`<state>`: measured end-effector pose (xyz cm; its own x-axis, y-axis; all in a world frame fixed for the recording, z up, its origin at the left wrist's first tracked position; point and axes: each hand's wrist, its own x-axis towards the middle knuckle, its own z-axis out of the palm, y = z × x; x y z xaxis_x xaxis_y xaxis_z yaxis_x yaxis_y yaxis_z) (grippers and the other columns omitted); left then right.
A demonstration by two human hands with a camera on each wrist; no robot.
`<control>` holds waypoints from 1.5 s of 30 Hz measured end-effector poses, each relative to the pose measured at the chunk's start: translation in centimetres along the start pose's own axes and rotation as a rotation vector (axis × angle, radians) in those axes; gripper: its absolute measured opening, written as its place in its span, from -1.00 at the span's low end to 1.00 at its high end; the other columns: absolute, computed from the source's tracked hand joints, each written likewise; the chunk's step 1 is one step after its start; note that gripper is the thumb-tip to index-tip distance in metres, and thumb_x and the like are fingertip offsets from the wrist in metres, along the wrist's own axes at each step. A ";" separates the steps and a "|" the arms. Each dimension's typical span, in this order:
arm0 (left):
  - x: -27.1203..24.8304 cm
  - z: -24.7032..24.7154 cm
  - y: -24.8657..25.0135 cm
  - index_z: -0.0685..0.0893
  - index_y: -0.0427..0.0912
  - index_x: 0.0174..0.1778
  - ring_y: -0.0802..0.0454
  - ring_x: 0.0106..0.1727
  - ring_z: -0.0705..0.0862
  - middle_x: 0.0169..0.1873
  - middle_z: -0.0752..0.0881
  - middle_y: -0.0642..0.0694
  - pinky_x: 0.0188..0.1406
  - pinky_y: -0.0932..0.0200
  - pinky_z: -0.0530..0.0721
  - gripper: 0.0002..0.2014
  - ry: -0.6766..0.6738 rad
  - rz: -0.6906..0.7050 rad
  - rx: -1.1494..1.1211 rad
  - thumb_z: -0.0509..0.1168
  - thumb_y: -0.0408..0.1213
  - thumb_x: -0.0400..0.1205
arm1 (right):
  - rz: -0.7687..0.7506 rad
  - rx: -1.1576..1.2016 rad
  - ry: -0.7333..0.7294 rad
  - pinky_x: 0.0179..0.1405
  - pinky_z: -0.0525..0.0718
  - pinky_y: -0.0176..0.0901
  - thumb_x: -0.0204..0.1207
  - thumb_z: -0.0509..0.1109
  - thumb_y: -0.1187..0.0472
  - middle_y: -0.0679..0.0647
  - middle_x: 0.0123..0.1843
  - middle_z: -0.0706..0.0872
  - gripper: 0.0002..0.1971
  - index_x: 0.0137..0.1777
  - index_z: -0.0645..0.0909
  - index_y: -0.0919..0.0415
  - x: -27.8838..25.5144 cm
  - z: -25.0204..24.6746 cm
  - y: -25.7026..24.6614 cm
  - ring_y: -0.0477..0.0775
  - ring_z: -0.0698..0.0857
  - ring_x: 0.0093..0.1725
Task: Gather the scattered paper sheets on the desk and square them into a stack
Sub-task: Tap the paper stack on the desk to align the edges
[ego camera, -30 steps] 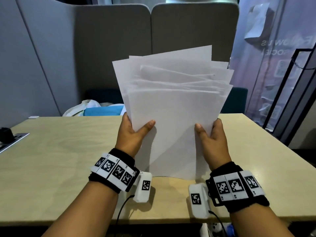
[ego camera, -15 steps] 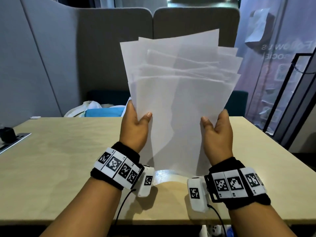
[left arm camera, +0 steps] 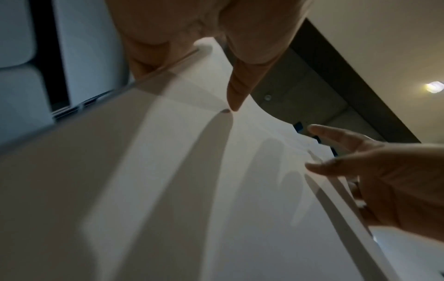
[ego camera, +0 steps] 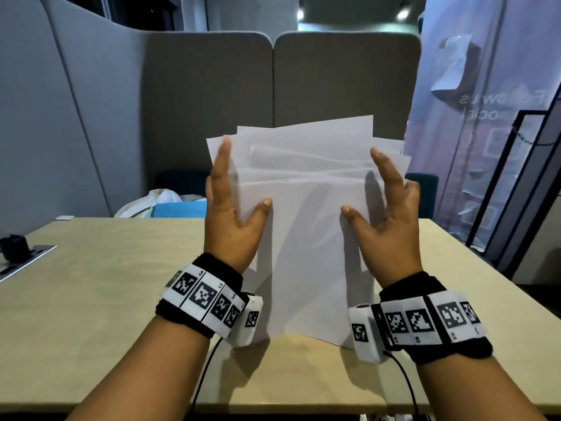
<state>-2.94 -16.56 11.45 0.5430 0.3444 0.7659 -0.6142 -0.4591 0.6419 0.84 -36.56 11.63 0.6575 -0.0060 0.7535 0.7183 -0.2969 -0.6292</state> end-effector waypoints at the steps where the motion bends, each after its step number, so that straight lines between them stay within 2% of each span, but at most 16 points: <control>1: 0.3 -0.1 0.1 0.11 0.38 0.52 0.78 0.22 0.33 0.37 0.33 0.19 0.05 0.75 0.44 -0.16 -0.012 0.025 0.061 0.41 -0.41 0.56 | 0.014 -0.041 -0.005 0.17 0.23 -0.80 0.47 0.50 0.25 -0.13 0.27 0.30 -0.23 0.54 0.26 -0.35 0.3 -0.1 -0.2 -0.36 0.42 0.21; 4: 0.8 -0.5 0.2 0.26 0.41 0.46 0.83 0.11 0.32 0.28 0.36 0.10 -0.10 0.84 0.37 -0.35 -0.018 0.035 0.142 0.39 -0.25 0.60 | 0.031 -0.100 -0.005 0.13 0.28 -0.72 0.40 0.57 0.11 -0.08 0.24 0.34 -0.32 0.46 0.37 -0.29 0.8 -0.3 -0.3 -0.26 0.43 0.14; 9: 0.8 -0.6 0.5 0.21 0.53 0.41 0.31 0.38 0.40 0.38 0.37 0.14 0.18 0.56 0.28 -0.48 -0.004 -0.011 0.186 0.26 -0.07 0.66 | -0.025 -0.032 0.020 0.17 0.44 -0.59 0.41 0.56 0.16 -0.07 0.21 0.40 -0.54 0.17 0.44 -0.23 0.7 -0.2 -0.2 -0.55 0.44 0.11; 12: 0.6 -0.5 0.7 0.21 0.50 0.43 0.83 0.26 0.17 0.45 0.30 0.21 0.17 0.54 0.20 -0.54 -0.014 -0.014 0.200 0.19 -0.01 0.68 | -0.082 -0.007 0.037 0.08 0.40 -0.75 0.48 0.47 0.32 -0.02 0.08 0.43 -0.69 0.08 0.51 -0.07 0.9 -0.4 -0.4 -0.59 0.48 0.03; 13: 0.6 -0.4 0.6 0.24 0.49 0.43 0.77 0.36 0.14 0.51 0.29 0.18 0.20 0.47 0.19 -0.57 -0.015 -0.021 0.209 0.18 0.01 0.68 | -0.097 0.006 0.038 0.07 0.39 -0.75 0.49 0.44 0.36 -0.03 0.03 0.44 -0.72 0.04 0.53 -0.03 1.0 -0.5 -0.6 -0.57 0.49 0.01; 15: 0.6 -0.5 0.7 0.35 0.45 0.38 0.27 0.60 0.17 0.59 0.30 0.04 0.26 0.28 0.24 -0.64 -0.007 -0.037 0.221 0.17 0.03 0.68 | -0.125 0.023 0.030 0.10 0.40 -0.71 0.49 0.40 0.44 -0.01 -0.01 0.47 -0.74 -0.02 0.56 0.04 1.2 -0.7 -0.8 -0.52 0.51 -0.01; 17: 0.7 -0.8 0.8 0.45 0.35 0.32 0.13 0.50 0.32 0.49 0.41 -0.05 0.33 0.21 0.35 -0.71 0.005 -0.018 0.219 0.18 0.00 0.68 | -0.141 0.042 0.008 0.11 0.41 -0.70 0.49 0.37 0.50 0.07 0.00 0.50 -0.74 -0.06 0.58 0.09 1.4 -0.9 -1.0 -0.50 0.53 -0.02; 19: 0.8 -1.0 0.9 0.43 0.39 0.31 0.13 0.37 0.44 0.39 0.43 -0.06 0.30 0.16 0.51 -0.70 0.011 0.008 0.213 0.19 -0.01 0.68 | -0.139 0.060 -0.020 0.11 0.42 -0.70 0.49 0.37 0.50 0.11 0.02 0.52 -0.73 -0.05 0.59 0.08 1.4 -1.0 -1.0 -0.50 0.54 -0.02; 21: 1.2 -1.3 0.9 0.32 0.55 0.33 0.40 0.35 0.38 0.38 0.36 0.01 0.22 0.43 0.46 -0.62 -0.039 0.015 0.210 0.18 -0.01 0.70 | -0.116 0.070 -0.055 0.10 0.45 -0.69 0.51 0.41 0.44 0.10 0.05 0.53 -0.72 -0.01 0.60 0.00 1.4 -1.1 -1.0 -0.50 0.53 0.00; 23: 1.5 -1.5 0.8 0.35 0.49 0.38 0.64 0.15 0.35 0.26 0.36 0.07 0.03 0.70 0.37 -0.62 -0.091 0.037 0.243 0.18 -0.03 0.70 | -0.092 0.090 -0.084 0.12 0.47 -0.69 0.50 0.43 0.38 0.05 0.10 0.53 -0.68 0.08 0.59 -0.08 1.4 -1.2 -1.0 -0.51 0.52 0.05; 25: 2.0 -1.9 0.7 0.48 0.30 0.40 0.47 0.12 0.46 0.20 0.42 0.02 -0.05 0.76 0.39 -0.65 -0.110 0.051 0.271 0.21 -0.06 0.69 | -0.089 0.103 -0.088 0.20 0.46 -0.68 0.50 0.44 0.39 -0.04 0.14 0.54 -0.59 0.14 0.55 -0.16 1.4 -1.3 -1.1 -0.53 0.52 0.11; 27: 2.6 -2.3 0.6 0.53 0.14 0.36 0.32 0.13 0.52 0.22 0.49 -0.04 -0.02 0.76 0.40 -0.69 -0.125 0.057 0.282 0.24 -0.10 0.68 | -0.084 0.106 -0.091 0.28 0.46 -0.63 0.49 0.44 0.41 -0.18 0.17 0.55 -0.52 0.19 0.50 -0.22 1.5 -1.2 -1.0 -0.55 0.52 0.16; 31: 4.1 -3.4 0.6 0.53 0.03 0.17 0.36 0.09 0.53 0.16 0.56 -0.06 -0.01 0.68 0.43 -0.81 -0.179 0.103 0.317 0.29 -0.15 0.66 | -0.033 0.115 -0.120 0.26 0.52 -0.58 0.50 0.44 0.37 -0.37 0.19 0.52 -0.53 0.24 0.47 -0.18 1.7 -1.3 -0.7 -0.55 0.52 0.18; 36: 4.6 -4.1 0.2 0.53 -0.08 0.01 0.25 -0.03 0.56 0.02 0.61 -0.13 -0.09 0.51 0.49 -0.91 -0.236 0.052 0.340 0.27 -0.17 0.66 | -0.027 0.044 -0.028 -0.01 0.42 -0.80 0.53 0.42 0.30 0.01 0.12 0.55 -0.74 0.05 0.49 -0.05 1.9 -1.1 -0.6 -0.63 0.49 0.00; 41: 3.9 -3.3 0.6 0.51 -0.16 -0.05 0.30 -0.09 0.56 -0.06 0.61 -0.13 -0.14 0.56 0.51 -0.88 -0.207 0.041 0.231 0.29 -0.20 0.66 | -0.057 0.042 -0.067 0.03 0.39 -0.85 0.60 0.35 0.23 -0.11 0.19 0.39 -0.62 0.30 0.51 -0.25 1.5 -0.8 -1.0 -0.74 0.39 0.07; 45: 3.2 -2.6 0.9 0.45 0.05 0.23 0.28 0.11 0.59 0.20 0.57 -0.08 0.05 0.43 0.58 -0.73 -0.177 0.067 0.129 0.30 -0.23 0.66 | -0.079 -0.079 0.022 -0.04 0.38 -0.85 0.57 0.39 0.20 0.01 0.10 0.42 -0.86 0.09 0.65 0.03 1.6 -0.9 -0.5 -0.70 0.42 0.01</control>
<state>-3.21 -13.77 14.62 0.6024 0.1656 0.7808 -0.5800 -0.5812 0.5708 1.33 -37.28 13.34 0.5939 -0.0002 0.8045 0.7469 -0.3715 -0.5515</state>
